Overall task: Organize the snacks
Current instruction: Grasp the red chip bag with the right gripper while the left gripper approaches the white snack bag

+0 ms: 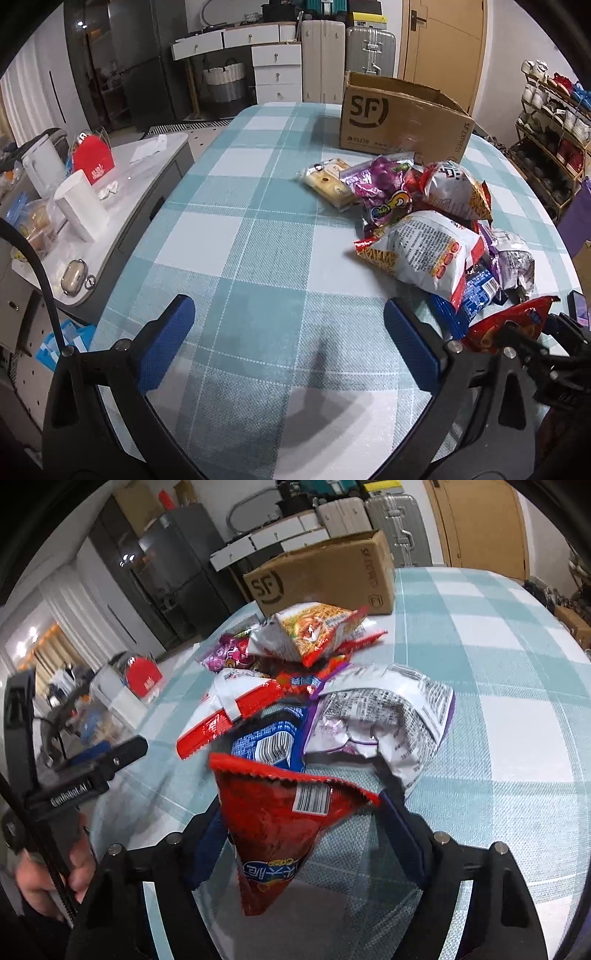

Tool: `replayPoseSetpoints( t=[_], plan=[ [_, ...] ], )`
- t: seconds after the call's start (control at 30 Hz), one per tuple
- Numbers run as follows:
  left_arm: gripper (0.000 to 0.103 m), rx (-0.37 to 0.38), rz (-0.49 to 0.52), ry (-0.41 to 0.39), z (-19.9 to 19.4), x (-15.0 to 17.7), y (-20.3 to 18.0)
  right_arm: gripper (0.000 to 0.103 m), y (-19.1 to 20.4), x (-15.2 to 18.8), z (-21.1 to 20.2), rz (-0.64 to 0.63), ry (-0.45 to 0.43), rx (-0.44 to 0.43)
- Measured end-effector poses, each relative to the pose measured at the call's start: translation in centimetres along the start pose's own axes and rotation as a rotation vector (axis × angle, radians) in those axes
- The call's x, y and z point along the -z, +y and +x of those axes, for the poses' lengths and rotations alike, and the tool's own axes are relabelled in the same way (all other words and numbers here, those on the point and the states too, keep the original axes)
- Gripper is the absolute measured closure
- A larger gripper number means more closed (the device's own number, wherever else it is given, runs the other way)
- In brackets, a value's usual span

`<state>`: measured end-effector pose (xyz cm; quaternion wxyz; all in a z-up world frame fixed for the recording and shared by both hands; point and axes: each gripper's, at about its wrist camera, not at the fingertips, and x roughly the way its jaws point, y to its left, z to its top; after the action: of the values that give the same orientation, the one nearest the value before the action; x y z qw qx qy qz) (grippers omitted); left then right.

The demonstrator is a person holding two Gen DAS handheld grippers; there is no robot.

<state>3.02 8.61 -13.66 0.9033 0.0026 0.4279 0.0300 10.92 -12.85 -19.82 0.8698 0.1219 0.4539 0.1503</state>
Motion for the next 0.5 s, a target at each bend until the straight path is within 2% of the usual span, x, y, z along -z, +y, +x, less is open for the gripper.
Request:
replayPoseSetpoints(
  t=[0.07,0.17,0.2,0.27,0.5],
  plan=[
    [0.001,0.009,-0.004,0.010,0.0,0.1,0.0,0.026,0.4,0.2,0.2,-0.032,0.004,0.015],
    [0.001,0.024,-0.004,0.020,0.0,0.1,-0.2,0.035,0.3,0.3,0.2,-0.034,0.001,-0.006],
    [0.001,0.026,-0.002,0.021,0.0,0.1,-0.3,0.059,0.2,0.3,0.2,-0.032,-0.001,-0.011],
    [0.001,0.027,0.004,0.021,-0.1,0.0,-0.5,0.061,-0.1,0.4,0.1,-0.024,-0.003,-0.058],
    [0.001,0.051,0.026,0.037,-0.1,-0.6,-1.6,0.062,0.1,0.9,-0.7,-0.047,-0.026,-0.063]
  ],
)
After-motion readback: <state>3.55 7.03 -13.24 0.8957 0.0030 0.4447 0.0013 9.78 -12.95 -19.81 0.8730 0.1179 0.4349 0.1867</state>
